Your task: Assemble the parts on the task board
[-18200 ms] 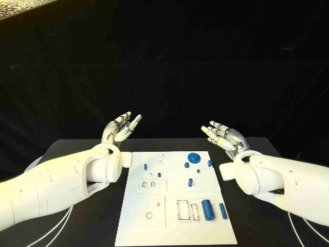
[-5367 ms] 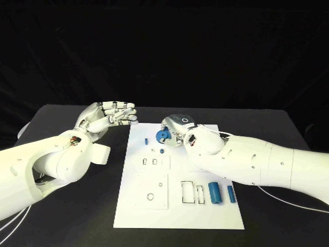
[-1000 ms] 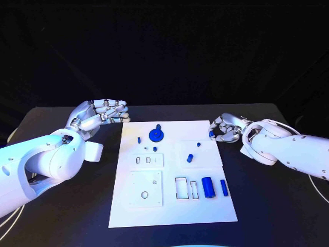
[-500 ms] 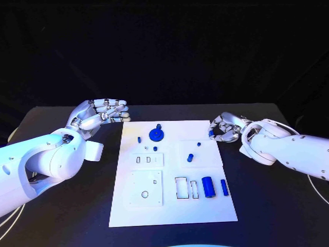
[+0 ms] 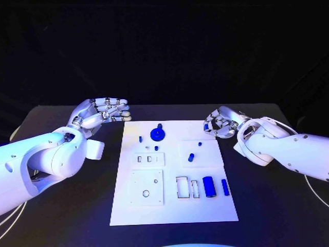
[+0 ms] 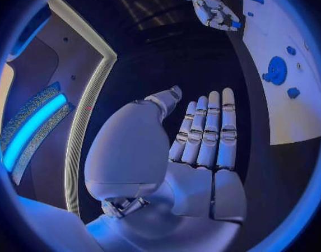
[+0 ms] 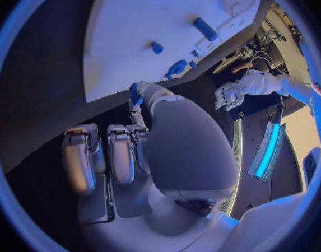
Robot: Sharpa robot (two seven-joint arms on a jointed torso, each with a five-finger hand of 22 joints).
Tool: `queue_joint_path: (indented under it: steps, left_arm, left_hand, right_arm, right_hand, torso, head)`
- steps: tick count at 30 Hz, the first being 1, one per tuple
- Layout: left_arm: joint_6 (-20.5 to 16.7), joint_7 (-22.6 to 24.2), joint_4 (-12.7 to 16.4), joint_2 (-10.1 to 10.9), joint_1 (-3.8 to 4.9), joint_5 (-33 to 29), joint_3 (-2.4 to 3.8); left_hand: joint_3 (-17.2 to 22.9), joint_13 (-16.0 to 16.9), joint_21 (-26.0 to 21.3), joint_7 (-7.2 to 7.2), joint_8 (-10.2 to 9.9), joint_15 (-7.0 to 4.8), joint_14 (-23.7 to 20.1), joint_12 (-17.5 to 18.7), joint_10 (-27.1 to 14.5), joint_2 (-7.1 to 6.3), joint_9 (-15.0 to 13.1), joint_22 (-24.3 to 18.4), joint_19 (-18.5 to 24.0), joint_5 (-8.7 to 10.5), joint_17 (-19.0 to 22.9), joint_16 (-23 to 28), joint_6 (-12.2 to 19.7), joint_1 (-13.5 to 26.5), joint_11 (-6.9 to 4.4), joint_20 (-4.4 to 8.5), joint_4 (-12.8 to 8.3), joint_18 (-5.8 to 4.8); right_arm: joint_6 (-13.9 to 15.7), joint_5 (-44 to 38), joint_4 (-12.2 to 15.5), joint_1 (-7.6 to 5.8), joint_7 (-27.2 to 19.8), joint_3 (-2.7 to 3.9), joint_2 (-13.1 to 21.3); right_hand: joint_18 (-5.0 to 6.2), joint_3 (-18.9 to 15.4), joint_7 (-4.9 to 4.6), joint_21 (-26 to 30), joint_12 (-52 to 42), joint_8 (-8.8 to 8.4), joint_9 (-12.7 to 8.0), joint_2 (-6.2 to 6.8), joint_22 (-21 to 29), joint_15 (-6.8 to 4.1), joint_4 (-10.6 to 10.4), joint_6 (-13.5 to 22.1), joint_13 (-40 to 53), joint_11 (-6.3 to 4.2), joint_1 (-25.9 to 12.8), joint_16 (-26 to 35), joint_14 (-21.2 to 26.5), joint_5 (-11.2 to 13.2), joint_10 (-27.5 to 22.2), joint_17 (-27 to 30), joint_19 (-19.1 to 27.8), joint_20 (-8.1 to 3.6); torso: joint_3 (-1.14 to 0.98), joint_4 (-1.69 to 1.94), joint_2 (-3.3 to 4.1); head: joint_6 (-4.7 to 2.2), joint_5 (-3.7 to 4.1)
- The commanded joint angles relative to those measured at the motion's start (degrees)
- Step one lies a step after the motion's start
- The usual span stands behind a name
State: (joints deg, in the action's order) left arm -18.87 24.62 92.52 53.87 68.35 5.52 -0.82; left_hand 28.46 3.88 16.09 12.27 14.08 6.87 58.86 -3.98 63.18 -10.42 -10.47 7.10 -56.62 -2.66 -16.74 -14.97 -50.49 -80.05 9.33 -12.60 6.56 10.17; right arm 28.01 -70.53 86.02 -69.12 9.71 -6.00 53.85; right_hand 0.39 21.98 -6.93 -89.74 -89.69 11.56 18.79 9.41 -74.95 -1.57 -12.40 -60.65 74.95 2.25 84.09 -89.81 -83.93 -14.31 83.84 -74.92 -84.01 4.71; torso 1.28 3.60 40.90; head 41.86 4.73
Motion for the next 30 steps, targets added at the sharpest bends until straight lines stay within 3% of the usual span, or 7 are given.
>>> queue_joint_path:
  steps: [1, 8, 13, 21, 24, 30]
  left_arm:
    - [0.74, 0.19, -0.03, -0.14, 0.05, -0.19, 0.03]
    - [0.48, -0.28, -0.37, -0.55, 0.05, -0.19, 0.01]
    - [0.46, -0.63, -0.68, -0.90, 0.05, -0.10, -0.01]
    - [0.46, -1.04, -1.25, -1.48, 0.05, -0.02, -0.03]
    - [0.48, -1.18, -1.38, -1.64, 0.05, 0.01, -0.04]
    - [0.55, -1.31, -1.42, -1.74, 0.05, 0.04, -0.05]
  left_hand:
    - [0.30, -0.01, -0.06, 0.42, -0.18, -0.07, -0.29, 0.28, 0.28, -0.14, 0.06, -0.06, 0.46, -0.18, -0.06, 0.21, 0.00, 0.57, 0.04, 0.02, 0.01, 0.21]
    - [0.45, 0.00, -0.07, 0.44, -0.18, -0.05, -0.33, 0.27, 0.30, -0.17, 0.06, -0.10, 0.51, -0.18, -0.22, 0.32, 0.00, 0.76, 0.05, -0.01, -0.11, 0.21]
    - [0.46, 0.00, -0.06, 0.44, -0.17, -0.05, -0.32, 0.27, 0.31, -0.15, 0.05, -0.10, 0.50, -0.18, -0.24, 0.32, -0.02, 0.80, 0.05, -0.01, -0.11, 0.21]
    - [0.56, 0.02, 0.15, 0.43, -0.13, -0.19, 0.22, 0.23, 0.44, -0.12, 0.03, -0.03, 0.22, -0.18, -0.55, 0.08, -0.11, 1.07, 0.00, 0.06, -0.16, 0.28]
    - [0.59, 0.02, 0.23, 0.42, -0.11, -0.23, 0.37, 0.23, 0.47, -0.14, 0.02, 0.00, 0.11, -0.17, -0.65, 0.01, -0.13, 1.13, -0.02, 0.09, -0.20, 0.29]
    - [0.62, 0.03, 0.28, 0.41, -0.10, -0.26, 0.47, 0.22, 0.50, -0.13, 0.01, 0.01, 0.05, -0.17, -0.71, -0.04, -0.15, 1.16, -0.03, 0.12, -0.23, 0.30]
  right_arm:
    - [2.97, -0.49, 3.19, -0.29, 6.38, -0.01, -0.23]
    - [3.55, -3.75, 10.38, -0.48, 11.21, -0.07, -3.23]
    - [3.62, -6.46, 12.73, 0.16, 13.67, -0.22, -5.96]
    - [3.57, -10.23, 12.48, 2.30, 16.85, -0.65, -11.20]
    - [3.48, -11.63, 11.48, 3.64, 18.00, -0.78, -13.41]
    - [2.97, -12.81, 9.81, 4.93, 19.17, -0.93, -15.99]
  right_hand:
    - [-0.39, 0.43, 0.67, -0.26, -0.31, 1.03, 1.12, -0.35, -15.05, -0.42, -0.04, -0.89, 15.05, -0.43, -0.05, -0.19, -6.07, -0.41, 6.16, -15.08, -5.99, -0.49]
    - [-0.39, 0.50, 0.67, -0.26, -0.31, 1.08, 1.16, -0.35, -15.05, -0.42, -0.01, -0.79, 15.05, -0.44, -0.19, -0.19, -6.07, -0.57, 6.16, -15.08, -5.99, -0.50]
    - [-0.39, 0.61, 0.71, -0.26, -0.31, 1.16, 1.21, -0.34, -15.05, -0.42, 0.11, -0.77, 15.05, -0.47, -0.16, -0.19, -6.07, -0.67, 6.16, -15.08, -5.99, -0.51]
    - [-0.39, 0.52, 0.70, -0.26, -0.31, 1.38, 1.36, 0.21, -15.05, -0.43, 0.14, -0.69, 15.05, -0.48, -0.76, -0.19, -6.07, -0.84, 6.16, -15.08, -5.99, -0.53]
    - [-0.39, 0.48, 0.70, -0.26, -0.31, 1.47, 1.41, 0.46, -15.05, -0.44, 0.09, -0.61, 15.05, -0.49, -1.12, -0.19, -6.07, -0.95, 6.16, -15.08, -5.99, -0.54]
    - [-0.39, 0.46, 0.72, -0.26, -0.31, 1.56, 1.46, 0.61, -15.05, -0.44, 0.04, -0.57, 15.05, -0.50, -1.42, -0.19, -6.07, -0.94, 6.16, -15.08, -5.99, -0.54]
  torso:
    - [0.02, -0.07, -0.12]
    - [0.06, -0.15, -0.56]
    - [0.20, -0.01, -0.83]
    - [0.34, 0.04, -0.87]
    - [0.22, 0.04, -0.86]
    - [0.20, 0.10, -0.83]
  head:
    - [0.23, -0.56]
    - [0.71, -1.54]
    - [1.27, -1.97]
    - [1.64, -2.17]
    - [1.61, -2.36]
    - [1.73, -2.34]
